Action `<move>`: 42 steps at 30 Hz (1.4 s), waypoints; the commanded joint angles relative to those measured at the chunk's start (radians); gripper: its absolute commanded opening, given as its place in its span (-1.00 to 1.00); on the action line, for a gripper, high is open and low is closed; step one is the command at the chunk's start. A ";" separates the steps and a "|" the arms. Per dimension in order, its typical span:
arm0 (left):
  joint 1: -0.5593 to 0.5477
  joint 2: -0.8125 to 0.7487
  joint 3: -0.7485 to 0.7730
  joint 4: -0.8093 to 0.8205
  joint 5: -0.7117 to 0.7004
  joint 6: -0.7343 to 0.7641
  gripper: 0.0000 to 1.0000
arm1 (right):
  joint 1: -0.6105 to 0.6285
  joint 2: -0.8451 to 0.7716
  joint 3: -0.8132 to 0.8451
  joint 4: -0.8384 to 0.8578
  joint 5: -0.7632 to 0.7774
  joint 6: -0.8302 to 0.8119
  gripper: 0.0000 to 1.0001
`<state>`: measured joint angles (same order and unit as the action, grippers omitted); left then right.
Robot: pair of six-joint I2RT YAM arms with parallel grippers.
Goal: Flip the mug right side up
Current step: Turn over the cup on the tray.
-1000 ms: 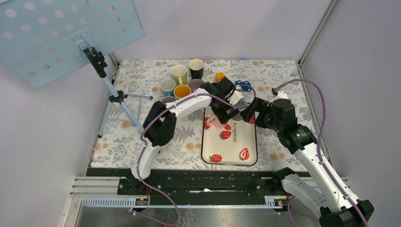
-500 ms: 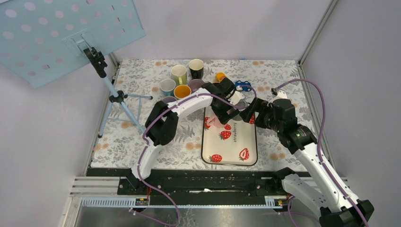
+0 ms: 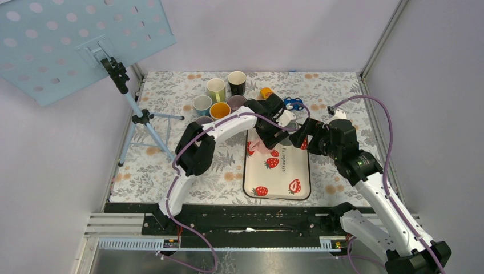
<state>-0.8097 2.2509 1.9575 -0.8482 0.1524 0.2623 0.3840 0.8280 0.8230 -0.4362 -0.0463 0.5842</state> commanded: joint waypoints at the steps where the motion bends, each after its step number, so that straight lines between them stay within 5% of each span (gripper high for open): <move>1: 0.006 -0.006 0.046 0.000 0.016 0.008 0.49 | -0.005 -0.017 0.012 -0.004 -0.010 0.007 0.99; 7: 0.010 -0.033 0.034 0.001 0.027 -0.039 -1.00 | -0.006 -0.026 0.006 -0.002 -0.013 0.011 0.99; 22: 0.116 -0.305 -0.197 0.200 0.229 -0.345 -1.00 | -0.005 -0.119 -0.089 0.161 -0.165 0.054 0.99; 32: 0.156 -0.445 -0.208 0.343 0.361 -0.592 -1.00 | -0.005 -0.071 -0.206 0.497 -0.390 0.210 0.99; 42: 0.205 -0.583 -0.310 0.707 0.513 -0.953 -1.00 | -0.005 0.062 -0.253 0.869 -0.492 0.421 0.99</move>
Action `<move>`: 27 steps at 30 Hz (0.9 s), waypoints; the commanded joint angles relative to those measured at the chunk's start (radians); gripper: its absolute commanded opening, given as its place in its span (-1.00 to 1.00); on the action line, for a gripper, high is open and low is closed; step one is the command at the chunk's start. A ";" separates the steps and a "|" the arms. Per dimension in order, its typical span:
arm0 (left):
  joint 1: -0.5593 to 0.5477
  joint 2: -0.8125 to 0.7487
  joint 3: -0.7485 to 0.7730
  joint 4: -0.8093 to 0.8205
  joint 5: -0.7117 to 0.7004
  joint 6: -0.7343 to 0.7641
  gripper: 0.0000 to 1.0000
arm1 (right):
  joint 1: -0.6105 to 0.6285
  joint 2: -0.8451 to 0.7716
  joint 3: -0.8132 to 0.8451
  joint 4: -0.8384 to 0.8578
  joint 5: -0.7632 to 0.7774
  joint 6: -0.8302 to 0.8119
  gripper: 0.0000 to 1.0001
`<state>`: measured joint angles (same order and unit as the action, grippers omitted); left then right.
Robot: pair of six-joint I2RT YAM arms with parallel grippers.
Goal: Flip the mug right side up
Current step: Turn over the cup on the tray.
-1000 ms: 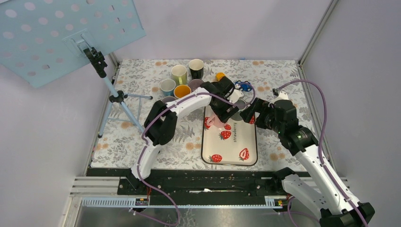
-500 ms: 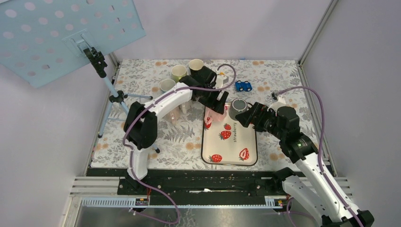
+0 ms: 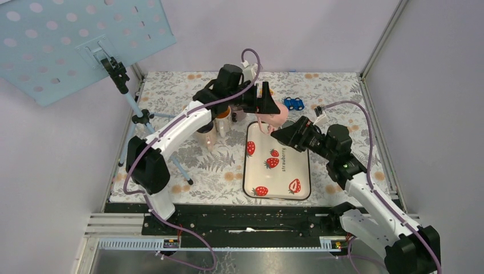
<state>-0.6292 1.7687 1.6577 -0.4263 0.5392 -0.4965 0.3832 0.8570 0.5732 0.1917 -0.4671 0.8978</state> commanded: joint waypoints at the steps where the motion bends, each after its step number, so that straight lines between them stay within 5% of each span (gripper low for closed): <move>1: 0.029 -0.108 -0.017 0.321 0.144 -0.228 -1.00 | -0.005 0.047 -0.005 0.287 -0.080 0.133 0.99; 18: 0.041 -0.154 -0.218 0.940 0.236 -0.692 -1.00 | -0.005 0.164 -0.004 0.694 -0.087 0.355 0.99; 27: 0.039 -0.165 -0.269 1.015 0.226 -0.732 -1.00 | -0.005 0.195 0.019 0.716 -0.105 0.365 0.39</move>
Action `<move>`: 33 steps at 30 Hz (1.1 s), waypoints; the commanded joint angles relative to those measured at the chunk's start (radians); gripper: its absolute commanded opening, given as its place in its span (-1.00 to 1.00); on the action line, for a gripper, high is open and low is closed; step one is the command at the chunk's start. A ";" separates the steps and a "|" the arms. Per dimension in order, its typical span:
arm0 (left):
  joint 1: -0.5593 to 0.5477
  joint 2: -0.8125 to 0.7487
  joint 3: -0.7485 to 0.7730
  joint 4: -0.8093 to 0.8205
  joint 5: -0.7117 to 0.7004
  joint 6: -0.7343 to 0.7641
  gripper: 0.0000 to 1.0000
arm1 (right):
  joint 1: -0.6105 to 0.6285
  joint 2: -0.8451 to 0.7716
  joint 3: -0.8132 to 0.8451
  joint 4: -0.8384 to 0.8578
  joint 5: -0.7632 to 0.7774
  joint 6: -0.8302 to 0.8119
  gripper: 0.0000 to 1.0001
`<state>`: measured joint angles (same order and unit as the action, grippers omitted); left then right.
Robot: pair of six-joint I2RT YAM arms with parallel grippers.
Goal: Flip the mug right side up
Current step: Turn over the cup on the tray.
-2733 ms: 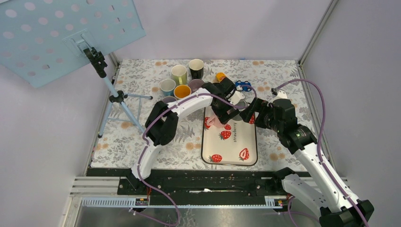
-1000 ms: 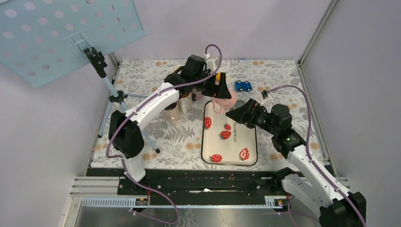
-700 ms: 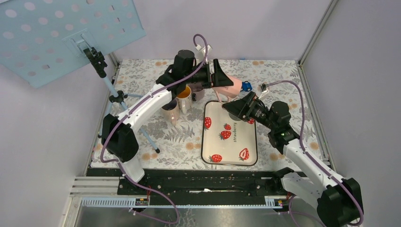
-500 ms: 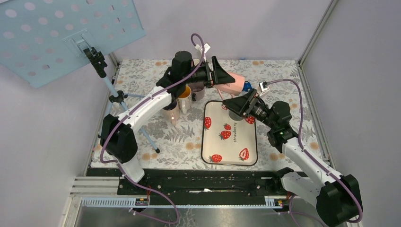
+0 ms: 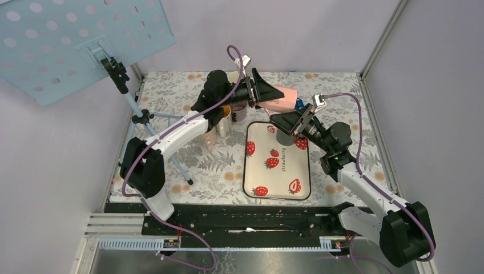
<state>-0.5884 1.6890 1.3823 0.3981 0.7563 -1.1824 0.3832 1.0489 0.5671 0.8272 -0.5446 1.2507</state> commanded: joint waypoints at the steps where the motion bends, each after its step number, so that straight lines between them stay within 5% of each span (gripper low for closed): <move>1: -0.003 -0.087 0.002 0.197 0.007 -0.048 -1.00 | -0.005 0.002 0.024 0.079 -0.028 0.012 0.32; 22: -0.046 -0.070 -0.063 0.292 -0.070 -0.026 -1.00 | -0.005 0.014 0.028 0.066 -0.032 0.015 -0.17; 33: -0.049 -0.063 -0.102 0.333 -0.062 -0.036 -1.00 | -0.004 -0.019 0.057 -0.064 -0.008 -0.068 -0.98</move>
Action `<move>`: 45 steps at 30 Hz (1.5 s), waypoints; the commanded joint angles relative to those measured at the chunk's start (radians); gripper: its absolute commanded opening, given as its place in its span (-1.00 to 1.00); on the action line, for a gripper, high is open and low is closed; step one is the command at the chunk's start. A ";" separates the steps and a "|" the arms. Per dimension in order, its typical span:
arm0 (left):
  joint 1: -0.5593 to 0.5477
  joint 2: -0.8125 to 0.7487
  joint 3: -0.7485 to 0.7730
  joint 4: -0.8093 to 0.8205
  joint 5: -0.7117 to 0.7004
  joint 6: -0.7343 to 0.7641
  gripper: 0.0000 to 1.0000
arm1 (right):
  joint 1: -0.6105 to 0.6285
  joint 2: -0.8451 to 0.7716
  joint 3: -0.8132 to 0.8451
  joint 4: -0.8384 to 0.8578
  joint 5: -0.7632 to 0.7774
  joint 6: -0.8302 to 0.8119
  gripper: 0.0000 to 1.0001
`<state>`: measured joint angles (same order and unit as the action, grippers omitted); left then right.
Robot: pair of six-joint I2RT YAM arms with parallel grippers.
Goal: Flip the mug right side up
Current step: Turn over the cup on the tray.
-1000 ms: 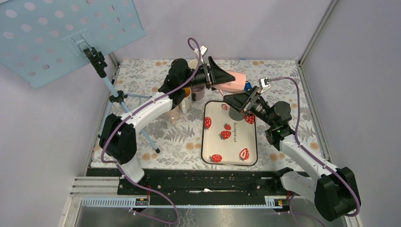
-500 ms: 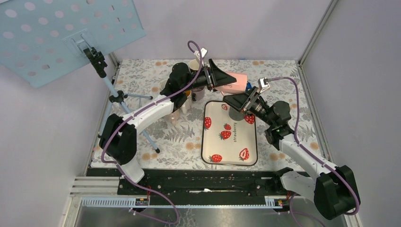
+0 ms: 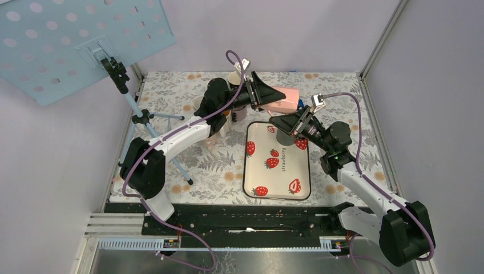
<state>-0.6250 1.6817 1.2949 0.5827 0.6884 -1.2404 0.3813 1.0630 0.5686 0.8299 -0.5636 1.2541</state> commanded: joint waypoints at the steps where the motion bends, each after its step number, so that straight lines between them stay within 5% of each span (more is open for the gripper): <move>1: -0.013 -0.056 -0.024 0.160 0.006 0.018 -1.00 | -0.002 -0.039 0.061 -0.092 0.015 -0.090 -1.00; 3: -0.013 -0.052 -0.039 0.183 0.006 0.013 -0.98 | -0.003 -0.053 0.078 -0.157 0.028 -0.135 -1.00; 13: -0.013 -0.041 -0.059 0.211 0.001 0.019 0.57 | -0.003 -0.118 0.142 -0.379 0.079 -0.283 -1.00; 18: -0.013 -0.048 -0.058 0.170 -0.014 0.058 0.96 | -0.002 -0.134 0.176 -0.469 0.109 -0.334 -1.00; 30: 0.001 -0.083 -0.070 0.086 -0.059 0.160 0.97 | -0.002 -0.158 0.219 -0.574 0.157 -0.386 -1.00; 45: 0.080 -0.060 -0.132 0.459 0.158 -0.136 0.97 | -0.003 -0.173 0.122 -0.336 0.125 -0.301 -1.00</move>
<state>-0.5877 1.6577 1.1698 0.7998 0.7834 -1.3090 0.4004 0.9260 0.6987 0.3511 -0.5270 0.9318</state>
